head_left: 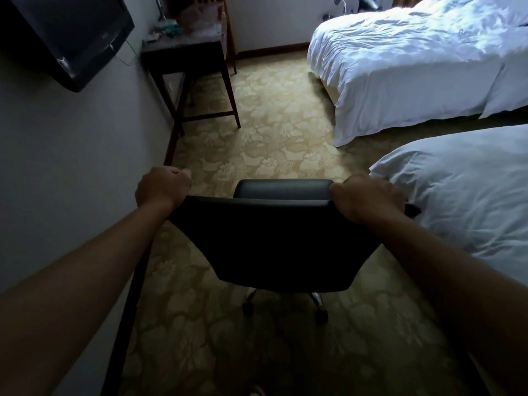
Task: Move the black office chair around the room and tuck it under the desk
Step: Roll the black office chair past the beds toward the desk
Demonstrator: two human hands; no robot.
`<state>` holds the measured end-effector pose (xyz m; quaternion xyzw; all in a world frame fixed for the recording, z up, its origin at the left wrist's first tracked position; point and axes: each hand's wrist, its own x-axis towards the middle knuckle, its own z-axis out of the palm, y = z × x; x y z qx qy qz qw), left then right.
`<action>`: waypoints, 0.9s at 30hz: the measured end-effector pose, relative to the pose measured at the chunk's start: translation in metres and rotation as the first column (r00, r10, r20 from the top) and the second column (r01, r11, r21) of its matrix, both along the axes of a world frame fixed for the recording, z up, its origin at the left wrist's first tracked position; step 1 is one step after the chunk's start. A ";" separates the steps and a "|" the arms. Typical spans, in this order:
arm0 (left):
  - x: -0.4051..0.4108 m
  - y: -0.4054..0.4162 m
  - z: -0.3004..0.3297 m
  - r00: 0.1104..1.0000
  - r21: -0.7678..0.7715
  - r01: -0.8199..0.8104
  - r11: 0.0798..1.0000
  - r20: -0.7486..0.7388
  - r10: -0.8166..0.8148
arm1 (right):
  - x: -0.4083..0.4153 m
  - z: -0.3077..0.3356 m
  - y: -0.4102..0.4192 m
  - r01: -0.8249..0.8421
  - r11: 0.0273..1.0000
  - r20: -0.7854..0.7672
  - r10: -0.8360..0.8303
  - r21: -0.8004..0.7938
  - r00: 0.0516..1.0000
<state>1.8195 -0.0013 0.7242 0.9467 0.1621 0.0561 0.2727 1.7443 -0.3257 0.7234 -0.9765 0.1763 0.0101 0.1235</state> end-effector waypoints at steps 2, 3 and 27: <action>0.039 -0.005 0.002 1.000 -0.005 0.005 1.000 0.022 -0.005 | 0.035 0.000 -0.004 0.011 1.000 0.008 -0.011 0.005 1.000; 0.055 -0.007 0.002 0.999 -0.003 0.014 1.000 0.036 -0.013 | 0.048 0.000 -0.006 0.014 1.000 0.012 -0.014 0.001 1.000; 0.456 -0.104 0.020 0.968 0.054 0.034 0.998 -0.252 -0.019 | 0.466 0.003 -0.095 0.086 0.996 0.089 -0.088 0.019 0.992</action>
